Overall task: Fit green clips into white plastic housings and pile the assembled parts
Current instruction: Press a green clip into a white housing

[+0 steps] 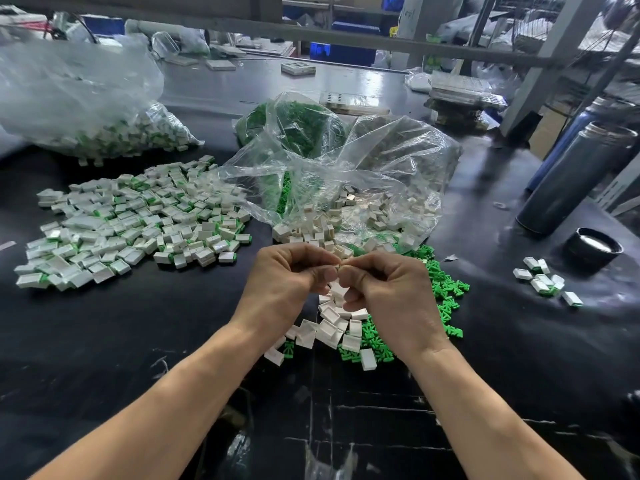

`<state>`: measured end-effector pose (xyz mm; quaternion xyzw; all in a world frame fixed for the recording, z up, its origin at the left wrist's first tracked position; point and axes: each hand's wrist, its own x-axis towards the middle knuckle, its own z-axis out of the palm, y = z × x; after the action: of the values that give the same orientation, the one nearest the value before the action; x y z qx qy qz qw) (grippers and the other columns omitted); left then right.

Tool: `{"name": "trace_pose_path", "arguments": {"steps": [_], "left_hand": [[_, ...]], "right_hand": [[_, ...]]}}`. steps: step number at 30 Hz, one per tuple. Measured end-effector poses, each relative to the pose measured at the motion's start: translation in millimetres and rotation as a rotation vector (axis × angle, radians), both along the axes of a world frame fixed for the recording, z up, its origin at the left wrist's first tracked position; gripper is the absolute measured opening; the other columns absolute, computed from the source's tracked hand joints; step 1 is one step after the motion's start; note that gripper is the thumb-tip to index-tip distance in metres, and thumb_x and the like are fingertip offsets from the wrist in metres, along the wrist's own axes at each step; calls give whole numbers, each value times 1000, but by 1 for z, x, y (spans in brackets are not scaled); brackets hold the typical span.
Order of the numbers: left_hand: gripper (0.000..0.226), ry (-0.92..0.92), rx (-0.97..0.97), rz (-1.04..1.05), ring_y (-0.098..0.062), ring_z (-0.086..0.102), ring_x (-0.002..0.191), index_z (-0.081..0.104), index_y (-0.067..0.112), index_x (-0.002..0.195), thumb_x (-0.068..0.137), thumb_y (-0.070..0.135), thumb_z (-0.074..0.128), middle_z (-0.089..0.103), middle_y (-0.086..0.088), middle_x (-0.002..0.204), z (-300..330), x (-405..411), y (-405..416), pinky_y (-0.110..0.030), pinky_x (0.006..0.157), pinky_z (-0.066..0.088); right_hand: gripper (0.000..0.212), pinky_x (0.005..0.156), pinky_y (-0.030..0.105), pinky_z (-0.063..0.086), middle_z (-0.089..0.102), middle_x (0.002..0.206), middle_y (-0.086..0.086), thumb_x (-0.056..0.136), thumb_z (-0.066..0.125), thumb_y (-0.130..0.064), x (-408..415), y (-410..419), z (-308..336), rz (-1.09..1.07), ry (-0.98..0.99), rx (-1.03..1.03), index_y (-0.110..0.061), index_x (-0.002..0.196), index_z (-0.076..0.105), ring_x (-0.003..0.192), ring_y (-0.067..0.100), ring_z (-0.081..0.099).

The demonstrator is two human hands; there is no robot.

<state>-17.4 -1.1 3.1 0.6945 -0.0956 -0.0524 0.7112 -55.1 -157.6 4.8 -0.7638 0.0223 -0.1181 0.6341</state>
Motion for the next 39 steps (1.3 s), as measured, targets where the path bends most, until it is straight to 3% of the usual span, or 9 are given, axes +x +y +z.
{"name": "trace_pose_path", "arguments": {"steps": [6, 13, 15, 19, 22, 25, 28, 33, 39], "left_hand": [[12, -53, -39, -35, -11, 70, 72, 78, 11, 90, 87, 0, 76, 77, -3, 80, 1, -1, -3, -23, 69, 59], [9, -140, 61, 19, -30, 72, 85, 76, 24, 90, 84, 21, 83, 75, -9, 93, -1, -4, -8, -40, 81, 59], [8, -161, 97, -3, -34, 71, 83, 76, 21, 92, 86, 19, 81, 73, -12, 96, -2, -5, -11, -45, 78, 61], [7, -178, 99, -27, -15, 72, 73, 75, 15, 94, 89, 13, 79, 74, -7, 91, -3, -7, -16, -25, 65, 57], [8, -168, 83, -27, -14, 73, 78, 75, 17, 95, 89, 14, 79, 75, -3, 88, -4, -7, -18, -31, 74, 61], [8, -163, 63, -20, -20, 73, 84, 75, 16, 95, 89, 14, 79, 75, -5, 89, -4, -6, -22, -37, 79, 62], [7, -164, 39, -7, -20, 73, 81, 75, 11, 96, 90, 14, 78, 75, -9, 88, -5, -6, -25, -30, 75, 60], [7, -166, 28, 10, -22, 74, 86, 75, 11, 97, 91, 14, 77, 77, -6, 89, -7, -6, -26, -29, 77, 61], [4, -149, -24, 14, -15, 75, 83, 76, 14, 92, 90, 11, 78, 78, -3, 87, -8, -6, -27, -20, 72, 57]], "right_hand": [[17, 40, 20, 47, 68, 61, 4, 97, 69, -4, 2, -1, 12, -26, -37, 180, -7, 81, 75, 46, 16, 57], [64, 41, 21, 36, 65, 61, 2, 105, 34, -63, 3, 8, 1, 40, 140, 137, -24, 72, 73, 46, 11, 50], [73, 41, 21, 34, 58, 54, -4, 104, 30, -69, 5, 11, -5, 39, 165, 86, -15, 78, 73, 45, 9, 47], [66, 42, 19, 36, 54, 48, -11, 102, 27, -64, 9, 11, -9, 19, 162, 62, -29, 94, 81, 43, 1, 48], [72, 46, 23, 37, 54, 47, -14, 97, 26, -66, 13, 10, -10, 13, 193, 80, -20, 100, 81, 44, 0, 48], [72, 64, 39, 53, 77, 78, -5, 95, 26, -65, 16, 11, -11, -4, 208, 62, -17, 103, 79, 71, 11, 69], [70, 94, 52, 55, 77, 104, 7, 94, 24, -61, 17, 16, -9, -84, 176, 2, -16, 107, 77, 101, 24, 72], [49, 77, 30, 51, 68, 86, -12, 103, 27, -48, 18, 23, -7, -213, 56, -142, -31, 79, 66, 88, 3, 66], [50, 68, 17, 48, 67, 79, -13, 108, 29, -35, 20, 21, -12, -231, -16, -214, -32, 72, 63, 81, -2, 65]]}}
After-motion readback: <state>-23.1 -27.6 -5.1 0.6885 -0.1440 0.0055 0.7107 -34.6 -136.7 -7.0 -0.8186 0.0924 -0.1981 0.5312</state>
